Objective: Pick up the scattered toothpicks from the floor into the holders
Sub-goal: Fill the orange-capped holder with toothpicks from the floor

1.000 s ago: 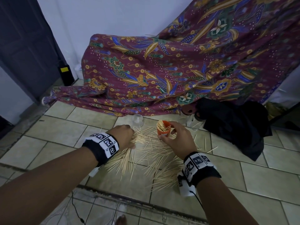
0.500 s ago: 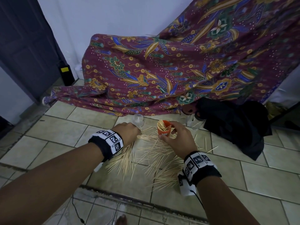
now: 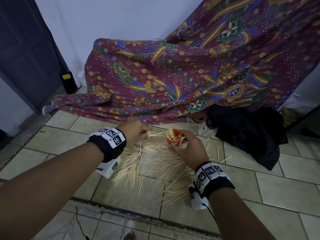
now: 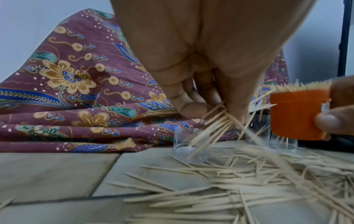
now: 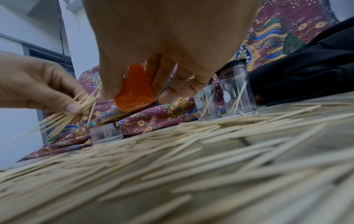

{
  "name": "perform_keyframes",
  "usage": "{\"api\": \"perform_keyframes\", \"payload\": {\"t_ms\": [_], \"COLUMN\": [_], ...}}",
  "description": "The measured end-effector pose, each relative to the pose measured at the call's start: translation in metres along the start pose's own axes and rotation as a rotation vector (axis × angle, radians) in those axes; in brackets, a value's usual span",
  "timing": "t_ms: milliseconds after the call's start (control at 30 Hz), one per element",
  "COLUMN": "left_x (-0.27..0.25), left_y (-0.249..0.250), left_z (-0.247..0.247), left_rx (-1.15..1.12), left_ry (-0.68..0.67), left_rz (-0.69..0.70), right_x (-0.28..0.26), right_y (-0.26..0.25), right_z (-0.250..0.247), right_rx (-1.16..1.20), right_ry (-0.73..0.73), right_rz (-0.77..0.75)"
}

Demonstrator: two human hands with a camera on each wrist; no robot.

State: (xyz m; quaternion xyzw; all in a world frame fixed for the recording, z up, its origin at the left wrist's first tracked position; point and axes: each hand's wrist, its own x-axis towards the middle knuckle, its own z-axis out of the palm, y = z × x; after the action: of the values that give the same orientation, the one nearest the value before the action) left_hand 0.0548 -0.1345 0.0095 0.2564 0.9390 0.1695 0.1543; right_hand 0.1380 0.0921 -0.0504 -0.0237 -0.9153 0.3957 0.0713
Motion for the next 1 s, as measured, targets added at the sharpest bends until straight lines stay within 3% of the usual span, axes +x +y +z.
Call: {"api": "perform_keyframes", "payload": {"t_ms": [400,1000], "left_x": [0.000,0.030], "left_y": [0.000,0.072], "left_z": [-0.019,-0.058], "left_rx": [-0.167,0.642], "left_ry": [0.120,-0.297], "left_rz": [0.037,0.274], "right_x": [-0.002,-0.002], "right_y": [-0.004,-0.009], "right_z": [-0.002,-0.001], "right_rx": [-0.017,-0.077], "right_ry": [-0.010,-0.045], "right_rz": [0.009,-0.009]}}
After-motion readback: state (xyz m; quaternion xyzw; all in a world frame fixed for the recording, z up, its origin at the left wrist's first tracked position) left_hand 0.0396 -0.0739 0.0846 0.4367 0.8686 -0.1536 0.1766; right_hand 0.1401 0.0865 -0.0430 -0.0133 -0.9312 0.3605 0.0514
